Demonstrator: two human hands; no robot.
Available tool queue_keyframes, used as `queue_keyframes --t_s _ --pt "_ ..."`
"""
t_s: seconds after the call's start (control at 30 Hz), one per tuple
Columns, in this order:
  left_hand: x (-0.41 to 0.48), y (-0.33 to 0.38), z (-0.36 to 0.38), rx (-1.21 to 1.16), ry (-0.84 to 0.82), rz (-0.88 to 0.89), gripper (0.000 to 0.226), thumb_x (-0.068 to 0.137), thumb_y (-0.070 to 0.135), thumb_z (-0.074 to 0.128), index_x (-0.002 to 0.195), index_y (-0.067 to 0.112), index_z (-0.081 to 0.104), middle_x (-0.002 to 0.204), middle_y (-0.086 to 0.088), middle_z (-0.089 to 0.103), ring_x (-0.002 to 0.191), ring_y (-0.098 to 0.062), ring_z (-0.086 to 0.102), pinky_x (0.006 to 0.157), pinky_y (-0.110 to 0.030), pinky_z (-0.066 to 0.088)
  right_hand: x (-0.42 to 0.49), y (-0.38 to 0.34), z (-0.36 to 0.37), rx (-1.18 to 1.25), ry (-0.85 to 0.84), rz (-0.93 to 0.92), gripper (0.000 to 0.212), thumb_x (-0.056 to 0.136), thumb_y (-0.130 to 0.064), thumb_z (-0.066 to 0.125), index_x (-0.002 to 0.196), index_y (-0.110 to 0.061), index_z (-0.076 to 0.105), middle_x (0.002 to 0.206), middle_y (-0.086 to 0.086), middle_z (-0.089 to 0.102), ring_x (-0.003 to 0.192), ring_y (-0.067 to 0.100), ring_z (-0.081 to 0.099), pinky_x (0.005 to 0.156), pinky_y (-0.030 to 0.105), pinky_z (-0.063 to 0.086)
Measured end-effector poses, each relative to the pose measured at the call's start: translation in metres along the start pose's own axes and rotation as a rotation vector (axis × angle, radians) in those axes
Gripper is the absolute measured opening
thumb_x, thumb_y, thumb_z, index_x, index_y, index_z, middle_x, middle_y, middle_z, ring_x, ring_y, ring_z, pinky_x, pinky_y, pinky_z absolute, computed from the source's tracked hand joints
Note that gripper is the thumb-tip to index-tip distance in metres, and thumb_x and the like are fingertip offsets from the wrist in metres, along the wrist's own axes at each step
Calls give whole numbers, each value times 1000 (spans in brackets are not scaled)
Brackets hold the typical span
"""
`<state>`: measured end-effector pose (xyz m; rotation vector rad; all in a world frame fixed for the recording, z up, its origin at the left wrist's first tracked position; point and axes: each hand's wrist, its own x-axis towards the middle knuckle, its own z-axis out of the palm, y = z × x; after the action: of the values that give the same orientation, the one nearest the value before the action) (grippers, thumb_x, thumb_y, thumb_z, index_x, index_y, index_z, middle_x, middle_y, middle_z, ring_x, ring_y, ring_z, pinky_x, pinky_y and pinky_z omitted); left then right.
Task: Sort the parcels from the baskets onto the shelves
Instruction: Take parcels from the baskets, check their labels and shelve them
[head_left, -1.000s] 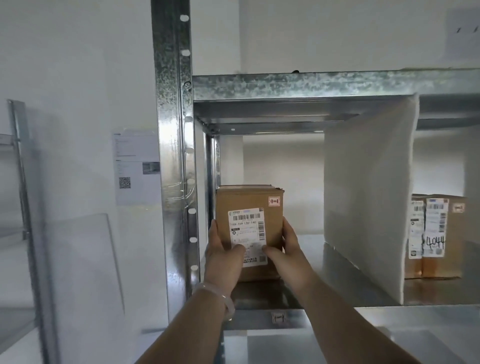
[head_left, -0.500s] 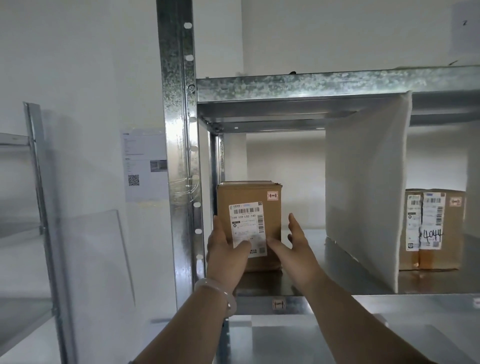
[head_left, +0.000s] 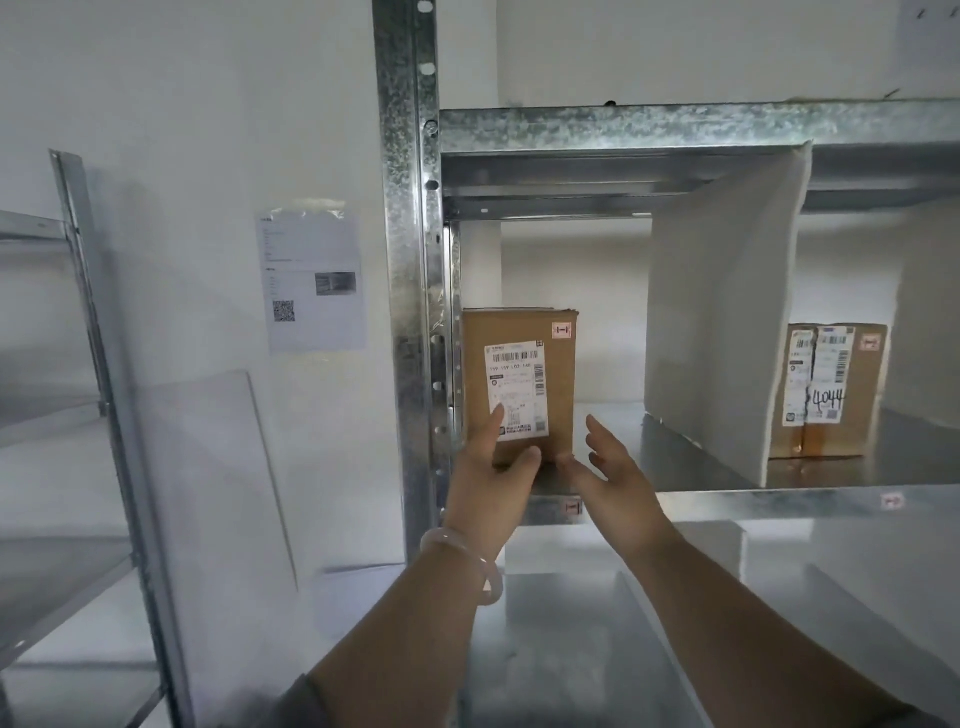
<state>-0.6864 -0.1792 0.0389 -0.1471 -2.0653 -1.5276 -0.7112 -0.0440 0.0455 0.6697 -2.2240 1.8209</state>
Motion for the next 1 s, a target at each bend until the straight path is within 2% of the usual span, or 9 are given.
queue_keyframes --t_s 0.07,0.2,0.37,0.43,0.6,0.7,0.83,0.93,1.0 --pt "-15 2 -13 -5 -50 25 56 94 22 53 144 43 39 137 19 55 124 -4 53 109 -30 43 -18 -5 12 -6 58 -38 36 98 -24 54 103 -57 40 98 -44 42 88 -12 50 81 8 37" --pt "-56 -6 -65 22 -38 -2 49 95 26 57 138 47 46 124 22 63 110 5 60 92 -18 48 -57 3 65 -8 161 -19 35 96 -28 56 131 -34 56 124 -21 59 108 0 57 84 6 38" --pt "-117 -39 -166 30 67 -204 54 97 27 57 147 33 35 141 11 45 127 -6 43 96 -23 37 -118 9 163 50 235 137 34 95 -27 58 130 -27 56 116 -13 56 102 5 56 75 -4 32" --pt "-139 -58 -202 48 75 -265 60 97 29 56 150 33 29 141 12 41 127 -6 40 97 -25 35 -137 14 204 -11 161 182 42 95 -35 57 136 -27 52 117 -14 55 111 8 55 87 9 32" --pt "-183 -117 -273 134 126 -404 53 97 30 57 147 30 39 131 19 42 128 -6 44 101 -24 37 -171 28 293 19 -82 302 49 96 -39 54 143 -32 42 135 -13 49 117 4 48 89 15 30" --pt "-204 -145 -298 93 172 -513 55 96 34 57 148 35 36 140 11 49 129 -12 48 110 -37 40 -183 43 328 25 -166 364 52 95 -44 55 144 -35 40 141 -9 48 123 8 47 93 23 34" --pt "-218 -191 -319 117 141 -606 56 99 32 52 151 29 32 144 3 48 133 -16 46 103 -28 36 -192 78 362 20 -218 465 50 95 -47 52 143 -39 40 137 -12 50 113 6 47 93 27 37" --pt "-222 -235 -328 124 99 -707 55 99 29 52 151 27 32 130 7 52 131 -17 47 98 -27 36 -196 121 382 -46 -251 534 51 97 -46 49 145 -34 38 144 -5 48 123 13 47 102 30 35" --pt "-220 -268 -333 126 71 -760 55 98 29 53 149 29 33 141 4 50 131 -17 46 102 -30 38 -200 155 394 -91 -284 585 53 99 -43 46 148 -27 36 146 -1 46 131 17 43 97 26 31"
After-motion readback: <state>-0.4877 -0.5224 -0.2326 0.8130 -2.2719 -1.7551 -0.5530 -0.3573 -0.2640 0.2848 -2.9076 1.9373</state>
